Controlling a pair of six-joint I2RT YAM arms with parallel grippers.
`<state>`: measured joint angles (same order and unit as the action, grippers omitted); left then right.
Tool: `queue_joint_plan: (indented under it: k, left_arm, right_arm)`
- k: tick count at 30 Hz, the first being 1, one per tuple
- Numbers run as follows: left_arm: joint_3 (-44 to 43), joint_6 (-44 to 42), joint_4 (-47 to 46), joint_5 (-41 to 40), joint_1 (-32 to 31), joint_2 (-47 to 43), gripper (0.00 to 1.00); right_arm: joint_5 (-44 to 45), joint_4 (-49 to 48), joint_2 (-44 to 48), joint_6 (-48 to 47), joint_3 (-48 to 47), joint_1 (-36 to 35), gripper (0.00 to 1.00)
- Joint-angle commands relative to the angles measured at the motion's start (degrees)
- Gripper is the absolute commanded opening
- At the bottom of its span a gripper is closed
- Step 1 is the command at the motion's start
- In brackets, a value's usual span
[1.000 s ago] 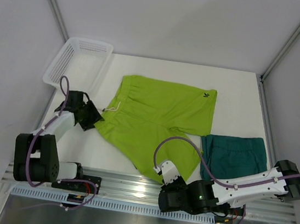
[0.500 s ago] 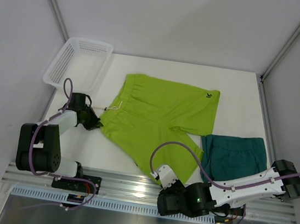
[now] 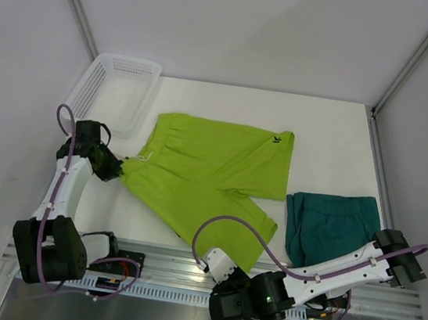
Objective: Fold and stack the shorts
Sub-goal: Fold the shorts
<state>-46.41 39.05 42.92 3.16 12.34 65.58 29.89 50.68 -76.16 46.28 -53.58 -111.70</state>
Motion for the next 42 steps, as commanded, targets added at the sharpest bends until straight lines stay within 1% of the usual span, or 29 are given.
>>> queue_joint_plan:
  k: [1, 4, 6, 8, 10, 11, 13, 14, 15, 16, 17, 18, 20, 21, 24, 25, 33, 37, 42]
  left_arm:
    - [-6.66, 0.06, 5.23, -1.4, 1.72, -0.37, 0.0]
    - [-10.88, 0.24, 10.15, -4.72, 1.9, 0.42, 0.0]
    - [-12.73, 0.15, 11.22, -4.83, 2.25, 0.86, 0.0]
    - [-14.83, 0.15, 12.28, -3.08, 2.69, 1.21, 0.0]
    - [-15.9, 0.59, 12.19, 1.04, 3.48, 2.0, 0.0]
    - [-16.6, 1.2, 12.28, 2.1, 3.74, 2.44, 0.0]
    - [-17.48, 2.08, 12.37, 4.04, 4.18, 3.67, 0.0]
    - [-18.01, 2.52, 12.11, 5.53, 4.19, 4.02, 0.0]
    - [-18.45, 3.57, 12.1, 5.98, 4.27, 4.46, 0.0]
    - [-19.23, 4.01, 12.19, 6.33, 4.36, 5.25, 0.0]
    - [-20.11, 5.24, 12.45, 6.77, 4.36, 5.69, 0.0]
    - [-20.73, 5.86, 12.63, 7.12, 4.36, 6.13, 0.0]
    - [-22.57, 7.44, 12.89, 7.91, 4.53, 7.19, 0.0]
    - [-23.02, 8.06, 13.24, 8.35, 4.71, 7.54, 0.0]
    - [-25.13, 10.43, 13.33, 10.28, 4.98, 8.68, 0.0]
    - [-25.91, 11.57, 13.16, 10.9, 4.98, 8.77, 0.0]
    - [-26.89, 17.37, 10.17, 16.97, 5.42, 11.05, 0.0]
    - [-27.85, 19.83, 8.86, 17.14, 5.41, 12.2, 0.0]
    - [-28.73, 23.61, 5.87, 18.99, 5.33, 13.78, 0.0]
  right_arm:
    - [1.92, 5.21, 2.14, -1.46, -3.71, 1.21, 0.0]
    - [3.51, 9.43, 5.31, -2.07, -6.43, 3.58, 0.0]
    - [4.99, 13.37, 6.55, -2.51, -8.46, 6.66, 0.0]
    - [5.7, 15.67, 7.52, -3.74, -11.79, 10.25, 0.0]
    - [6.06, 18.66, 7.96, -6.1, -13.82, 13.77, 0.0]
    - [5.97, 19.28, 8.22, -7.16, -15.66, 17.79, 0.0]
    - [6.23, 20.86, 8.48, -10.4, -17.6, 21.59, 0.0]
    - [6.32, 20.87, 8.75, -11.47, -18.65, 23.44, 0.0]
    - [6.41, 20.87, 8.84, -12.78, -20.58, 27.37, 0.0]
    - [6.24, 20.52, 9.1, -14.1, -21.47, 29.41, 0.0]
    - [6.23, 19.91, 9.27, -16.99, -23.3, 31.44, 0.0]
    - [6.32, 19.47, 9.19, -18.49, -24.28, 35.2, 0.0]
    - [5.62, 18.33, 9.1, -23.14, -25.95, 38.91, 0.0]
    - [5.1, 16.93, 8.75, -24.82, -27.61, 42.32, 0.0]
    - [2.37, 14.11, 7.78, -30.71, -31.13, 46.82, 0.0]
    - [1.06, 13.58, 7.43, -31.94, -32.01, 49.53, 0.0]
    - [-6.05, 9.8, 3.39, -41.87, -39.22, 61.15, 0.0]
    - [-9.67, 7.78, 0.58, -44.86, -42.12, 65.9, 0.0]
    - [-13.45, 5.58, -3.9, -46.02, -45.02, 71.78, 0.0]
